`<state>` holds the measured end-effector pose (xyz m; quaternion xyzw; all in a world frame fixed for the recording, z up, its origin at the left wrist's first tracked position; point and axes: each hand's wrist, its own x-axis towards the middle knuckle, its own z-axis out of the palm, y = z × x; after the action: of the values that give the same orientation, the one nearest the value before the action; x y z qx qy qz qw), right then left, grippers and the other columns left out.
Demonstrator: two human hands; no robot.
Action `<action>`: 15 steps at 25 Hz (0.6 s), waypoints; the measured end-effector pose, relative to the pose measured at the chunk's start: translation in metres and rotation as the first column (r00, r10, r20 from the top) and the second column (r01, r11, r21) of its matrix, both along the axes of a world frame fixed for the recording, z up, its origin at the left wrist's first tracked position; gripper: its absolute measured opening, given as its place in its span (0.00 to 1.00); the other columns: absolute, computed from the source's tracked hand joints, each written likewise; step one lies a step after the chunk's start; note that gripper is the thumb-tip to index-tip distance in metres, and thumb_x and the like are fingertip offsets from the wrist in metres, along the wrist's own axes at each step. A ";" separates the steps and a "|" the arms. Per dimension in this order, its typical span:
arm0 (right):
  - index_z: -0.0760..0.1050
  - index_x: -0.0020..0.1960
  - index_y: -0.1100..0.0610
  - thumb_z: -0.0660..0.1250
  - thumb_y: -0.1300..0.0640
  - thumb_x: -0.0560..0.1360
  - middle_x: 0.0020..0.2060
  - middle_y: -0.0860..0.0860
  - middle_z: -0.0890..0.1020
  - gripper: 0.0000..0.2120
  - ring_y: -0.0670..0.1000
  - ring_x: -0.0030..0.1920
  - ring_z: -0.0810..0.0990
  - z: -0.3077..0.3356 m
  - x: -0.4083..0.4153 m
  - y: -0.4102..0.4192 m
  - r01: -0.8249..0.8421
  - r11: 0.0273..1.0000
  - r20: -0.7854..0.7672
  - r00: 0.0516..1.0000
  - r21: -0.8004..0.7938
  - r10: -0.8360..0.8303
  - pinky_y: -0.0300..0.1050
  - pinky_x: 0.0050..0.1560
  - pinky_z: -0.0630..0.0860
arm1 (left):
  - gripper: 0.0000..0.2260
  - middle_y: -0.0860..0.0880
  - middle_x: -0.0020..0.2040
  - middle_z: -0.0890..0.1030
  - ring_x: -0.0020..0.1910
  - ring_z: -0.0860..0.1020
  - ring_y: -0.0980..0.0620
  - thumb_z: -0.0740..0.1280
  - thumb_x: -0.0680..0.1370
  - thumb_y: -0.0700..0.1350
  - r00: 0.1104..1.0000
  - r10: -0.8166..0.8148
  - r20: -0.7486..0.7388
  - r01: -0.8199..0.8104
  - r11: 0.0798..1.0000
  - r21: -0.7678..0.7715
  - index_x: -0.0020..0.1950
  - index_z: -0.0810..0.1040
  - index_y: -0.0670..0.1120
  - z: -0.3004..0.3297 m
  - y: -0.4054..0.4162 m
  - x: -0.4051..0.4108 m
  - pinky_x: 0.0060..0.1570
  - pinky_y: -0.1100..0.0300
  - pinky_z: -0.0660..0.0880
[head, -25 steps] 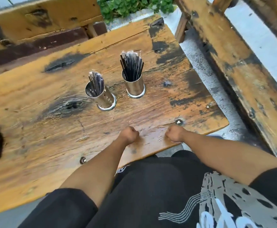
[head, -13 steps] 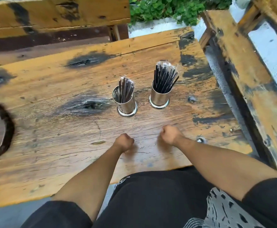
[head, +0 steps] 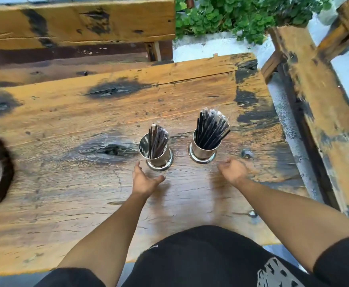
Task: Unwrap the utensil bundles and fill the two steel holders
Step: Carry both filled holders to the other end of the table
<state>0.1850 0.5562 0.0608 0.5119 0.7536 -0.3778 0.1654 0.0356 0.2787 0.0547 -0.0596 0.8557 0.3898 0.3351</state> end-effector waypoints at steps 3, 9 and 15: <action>0.60 0.78 0.58 0.77 0.50 0.72 0.71 0.59 0.70 0.41 0.58 0.71 0.70 -0.010 -0.012 0.026 0.071 0.995 -0.072 0.994 -0.066 -0.076 0.49 0.72 0.68 | 0.57 0.45 0.78 0.63 0.76 0.66 0.52 0.85 0.62 0.45 0.998 -0.002 -0.070 0.007 0.997 0.077 0.82 0.54 0.49 -0.003 0.012 -0.017 0.77 0.56 0.64; 0.49 0.83 0.48 0.87 0.44 0.57 0.78 0.52 0.62 0.66 0.53 0.77 0.62 -0.024 -0.030 0.052 -0.009 0.992 -0.328 0.944 -0.124 -0.033 0.55 0.77 0.62 | 0.49 0.50 0.66 0.78 0.61 0.80 0.63 0.83 0.61 0.29 0.999 0.045 -0.020 -0.035 0.938 0.345 0.76 0.62 0.45 -0.010 0.030 -0.033 0.65 0.59 0.78; 0.59 0.76 0.45 0.85 0.32 0.47 0.72 0.48 0.71 0.64 0.50 0.73 0.70 -0.047 -0.038 0.048 -0.128 0.973 -0.451 0.892 -0.191 0.029 0.56 0.76 0.67 | 0.52 0.56 0.65 0.79 0.67 0.79 0.56 0.86 0.59 0.34 0.997 0.070 -0.033 -0.055 0.940 0.337 0.76 0.63 0.48 -0.022 0.028 -0.039 0.71 0.46 0.74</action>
<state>0.1471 0.6045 0.0138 0.3600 0.7462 -0.5570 0.0582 -0.0030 0.3072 0.0327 -0.0202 0.7818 0.5416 0.3084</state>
